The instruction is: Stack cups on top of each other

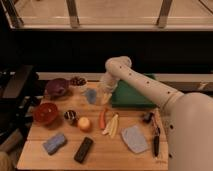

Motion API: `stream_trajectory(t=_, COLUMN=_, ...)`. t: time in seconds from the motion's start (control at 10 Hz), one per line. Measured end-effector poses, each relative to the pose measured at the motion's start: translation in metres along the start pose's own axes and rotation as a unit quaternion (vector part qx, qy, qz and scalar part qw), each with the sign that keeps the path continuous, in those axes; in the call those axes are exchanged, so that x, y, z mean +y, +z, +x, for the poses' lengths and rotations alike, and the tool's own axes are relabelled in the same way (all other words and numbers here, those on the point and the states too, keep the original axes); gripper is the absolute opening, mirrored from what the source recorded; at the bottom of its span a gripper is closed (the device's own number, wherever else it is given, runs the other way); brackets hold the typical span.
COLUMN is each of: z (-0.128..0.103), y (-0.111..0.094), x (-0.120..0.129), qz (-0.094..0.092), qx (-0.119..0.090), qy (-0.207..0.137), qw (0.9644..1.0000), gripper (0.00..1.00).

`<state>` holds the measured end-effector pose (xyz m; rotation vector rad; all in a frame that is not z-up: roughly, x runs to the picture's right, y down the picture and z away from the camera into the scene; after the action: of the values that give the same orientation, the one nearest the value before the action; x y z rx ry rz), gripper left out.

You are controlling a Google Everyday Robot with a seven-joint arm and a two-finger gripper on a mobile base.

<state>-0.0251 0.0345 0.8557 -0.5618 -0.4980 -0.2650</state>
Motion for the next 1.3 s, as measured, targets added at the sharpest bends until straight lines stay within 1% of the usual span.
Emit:
stream_trajectory(t=0.1, z=-0.015, y=0.004, x=-0.012, qz=0.000, qx=-0.003, qy=-0.012, qw=0.9999, gripper=0.65)
stream_trajectory(t=0.2, z=-0.019, y=0.005, x=-0.014, qz=-0.001, qx=-0.005, qy=-0.016, qw=0.9999, gripper=0.65)
stream_trajectory(t=0.8, z=-0.015, y=0.004, x=-0.012, qz=-0.001, qx=-0.004, qy=-0.014, qw=0.9999, gripper=0.65)
stream_trajectory(t=1.1, z=-0.008, y=0.014, x=-0.008, qz=0.000, qx=-0.015, qy=0.006, qw=0.9999, gripper=0.65)
stream_trajectory(t=1.3, z=-0.006, y=0.021, x=-0.008, qz=-0.004, qx=-0.023, qy=0.013, qw=0.9996, gripper=0.65)
